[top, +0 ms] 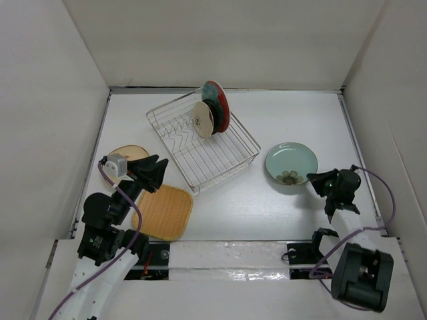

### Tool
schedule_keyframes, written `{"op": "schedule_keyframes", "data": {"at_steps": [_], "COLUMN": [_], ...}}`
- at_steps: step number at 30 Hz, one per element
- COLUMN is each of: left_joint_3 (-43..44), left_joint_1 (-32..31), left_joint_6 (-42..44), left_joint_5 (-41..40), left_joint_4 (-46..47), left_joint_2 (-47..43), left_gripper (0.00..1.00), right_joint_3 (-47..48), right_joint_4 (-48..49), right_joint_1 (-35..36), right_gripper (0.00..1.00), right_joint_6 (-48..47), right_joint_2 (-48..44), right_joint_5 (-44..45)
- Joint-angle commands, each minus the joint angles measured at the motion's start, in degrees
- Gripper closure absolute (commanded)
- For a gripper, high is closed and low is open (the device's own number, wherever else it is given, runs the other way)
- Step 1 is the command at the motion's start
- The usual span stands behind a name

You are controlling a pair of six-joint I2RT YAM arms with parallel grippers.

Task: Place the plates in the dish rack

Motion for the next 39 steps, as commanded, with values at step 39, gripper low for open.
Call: {"op": "schedule_keyframes", "data": {"at_steps": [39], "left_joint_3": [1.4], "left_joint_1": [-0.4], "left_joint_6": [0.4], "left_joint_5": [-1.3], "left_joint_4": [1.8], "left_joint_2": [0.9], "left_gripper": [0.64], "right_joint_3": [117.3], "right_joint_4": [-24.3], "right_joint_1": [63.3], "right_gripper": [1.00], "right_joint_6": [-44.3], "right_joint_2": [65.7], "right_joint_5": [68.5]}}
